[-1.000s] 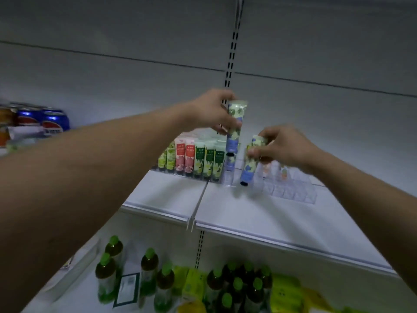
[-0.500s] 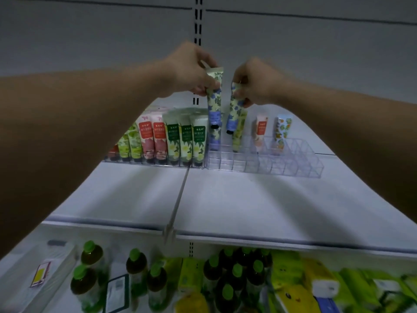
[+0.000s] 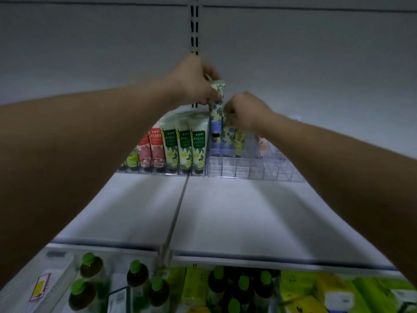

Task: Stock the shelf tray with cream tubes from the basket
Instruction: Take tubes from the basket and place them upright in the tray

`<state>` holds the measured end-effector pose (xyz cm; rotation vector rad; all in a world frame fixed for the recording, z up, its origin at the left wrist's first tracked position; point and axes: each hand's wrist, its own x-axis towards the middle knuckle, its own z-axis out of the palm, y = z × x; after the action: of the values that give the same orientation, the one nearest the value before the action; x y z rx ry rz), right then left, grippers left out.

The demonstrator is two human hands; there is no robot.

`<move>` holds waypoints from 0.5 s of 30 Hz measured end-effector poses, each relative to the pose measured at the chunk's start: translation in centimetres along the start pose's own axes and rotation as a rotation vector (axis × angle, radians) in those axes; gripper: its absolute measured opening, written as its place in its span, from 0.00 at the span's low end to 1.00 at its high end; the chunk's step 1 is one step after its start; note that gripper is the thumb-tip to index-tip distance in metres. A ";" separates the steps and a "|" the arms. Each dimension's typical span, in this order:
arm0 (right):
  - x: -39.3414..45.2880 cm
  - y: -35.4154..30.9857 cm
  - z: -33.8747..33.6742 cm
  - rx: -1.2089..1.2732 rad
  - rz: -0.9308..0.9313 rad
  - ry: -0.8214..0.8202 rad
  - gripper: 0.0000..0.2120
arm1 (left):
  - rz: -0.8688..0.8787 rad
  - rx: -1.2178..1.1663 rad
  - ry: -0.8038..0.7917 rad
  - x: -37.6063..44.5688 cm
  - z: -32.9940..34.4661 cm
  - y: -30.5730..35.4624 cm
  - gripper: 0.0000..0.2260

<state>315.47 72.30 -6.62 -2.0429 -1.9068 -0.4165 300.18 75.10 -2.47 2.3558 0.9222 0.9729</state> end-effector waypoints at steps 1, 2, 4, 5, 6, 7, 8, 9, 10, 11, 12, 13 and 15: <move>-0.3 -0.1 0.3 -0.019 0.002 0.017 0.09 | 0.000 0.011 0.013 -0.1 0.0 0.1 0.13; -0.5 -0.1 0.4 -0.046 0.000 0.038 0.10 | 0.000 0.016 0.026 -0.2 -0.1 0.3 0.13; -1.0 -0.1 0.2 -0.111 -0.030 0.081 0.12 | -0.002 0.015 0.044 -0.5 -0.2 0.7 0.13; -1.3 -0.1 -0.2 -0.124 -0.041 0.108 0.13 | -0.006 0.017 0.050 -0.7 -0.4 0.9 0.13; -1.7 -0.1 -0.6 -0.114 -0.042 0.133 0.14 | -0.009 0.021 0.058 -0.9 -0.5 1.2 0.12; -2.1 -0.1 -1.1 -0.087 -0.037 0.155 0.15 | -0.013 0.026 0.069 -1.2 -0.6 1.4 0.12; -2.6 -0.2 -1.5 -0.045 -0.031 0.168 0.16 | -0.016 0.032 0.082 -1.4 -0.8 1.6 0.12; -3.3 -0.4 -1.9 0.005 -0.030 0.166 0.16 | -0.020 0.036 0.096 -1.7 -0.9 1.9 0.12; -4.0 -0.8 -2.2 0.053 -0.034 0.145 0.16 | -0.024 0.037 0.109 -2.0 -1.0 2.3 0.11; -4.9 -1.2 -2.5 0.095 -0.044 0.108 0.15 | -0.028 0.037 0.122 -2.3 -1.0 2.6 0.11; -5.8 -1.8 -2.6 0.131 -0.055 0.063 0.13 | -0.033 0.039 0.135 -2.5 -1.0 2.9 0.11; -6.7 -2.4 -2.6 0.167 -0.065 0.016 0.12 | -0.040 0.043 0.148 -2.8 -0.9 3.2 0.12; -8.6 -3.5 -2.4 0.216 -0.087 -0.054 0.10 | -0.054 0.057 0.165 -3.0 -0.6 3.4 0.14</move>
<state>311.40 63.77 -7.94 -1.8552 -1.9831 -0.1678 299.58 70.70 -1.37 2.3109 1.0841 1.1468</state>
